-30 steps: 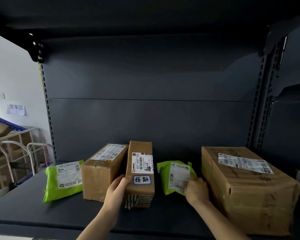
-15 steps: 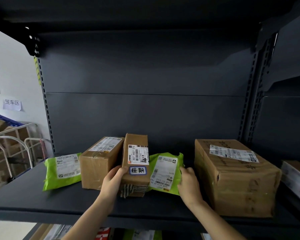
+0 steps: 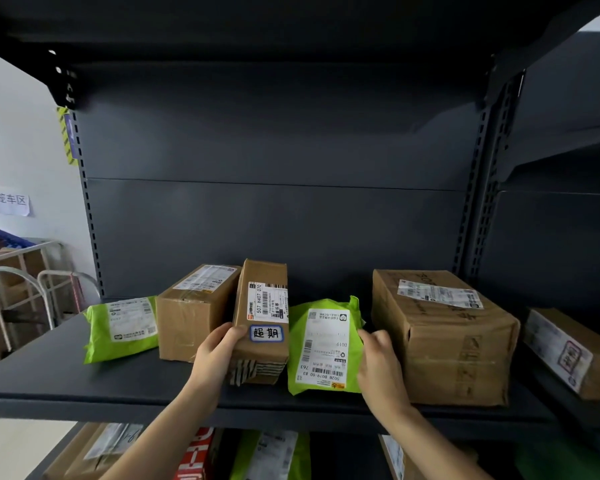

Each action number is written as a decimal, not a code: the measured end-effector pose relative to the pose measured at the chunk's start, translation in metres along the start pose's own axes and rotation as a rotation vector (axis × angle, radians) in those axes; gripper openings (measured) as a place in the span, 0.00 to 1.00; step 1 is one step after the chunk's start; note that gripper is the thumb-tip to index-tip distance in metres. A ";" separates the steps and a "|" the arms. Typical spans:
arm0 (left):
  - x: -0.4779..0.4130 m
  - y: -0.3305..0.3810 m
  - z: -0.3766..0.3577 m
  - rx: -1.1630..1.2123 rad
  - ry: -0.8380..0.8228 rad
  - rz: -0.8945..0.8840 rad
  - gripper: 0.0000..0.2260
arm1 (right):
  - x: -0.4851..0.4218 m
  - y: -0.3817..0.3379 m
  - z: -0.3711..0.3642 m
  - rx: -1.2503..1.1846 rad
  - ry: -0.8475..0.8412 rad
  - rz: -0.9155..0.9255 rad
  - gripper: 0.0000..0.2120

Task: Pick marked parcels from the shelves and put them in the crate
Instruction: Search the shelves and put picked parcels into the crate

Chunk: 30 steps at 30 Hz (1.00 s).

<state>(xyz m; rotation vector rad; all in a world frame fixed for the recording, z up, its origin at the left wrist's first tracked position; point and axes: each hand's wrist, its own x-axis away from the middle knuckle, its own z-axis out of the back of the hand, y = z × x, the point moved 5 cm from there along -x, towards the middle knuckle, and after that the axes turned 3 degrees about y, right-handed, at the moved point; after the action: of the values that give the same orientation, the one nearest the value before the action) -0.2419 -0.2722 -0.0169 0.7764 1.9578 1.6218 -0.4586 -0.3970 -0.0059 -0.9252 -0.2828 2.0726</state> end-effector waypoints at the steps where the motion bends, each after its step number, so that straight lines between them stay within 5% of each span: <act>1: 0.001 0.001 0.000 0.001 -0.001 -0.002 0.08 | -0.001 -0.001 -0.001 0.006 -0.011 -0.003 0.21; 10: 0.009 0.020 -0.005 -0.014 -0.030 -0.037 0.03 | -0.003 -0.009 0.001 0.047 -0.078 0.066 0.18; 18: 0.015 0.038 -0.066 -0.007 -0.143 -0.068 0.10 | -0.004 0.005 0.112 0.064 0.365 0.228 0.14; 24: 0.033 0.021 -0.122 -0.018 -0.251 0.009 0.09 | -0.022 0.097 0.156 0.305 0.213 -0.181 0.20; 30: 0.037 -0.001 -0.141 -0.051 -0.240 0.095 0.22 | -0.006 0.114 0.147 0.011 0.142 -0.210 0.17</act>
<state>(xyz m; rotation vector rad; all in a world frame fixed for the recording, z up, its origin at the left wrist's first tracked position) -0.3644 -0.3471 0.0080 1.0077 1.7284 1.5454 -0.6277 -0.4562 0.0451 -0.9875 -0.2803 1.8058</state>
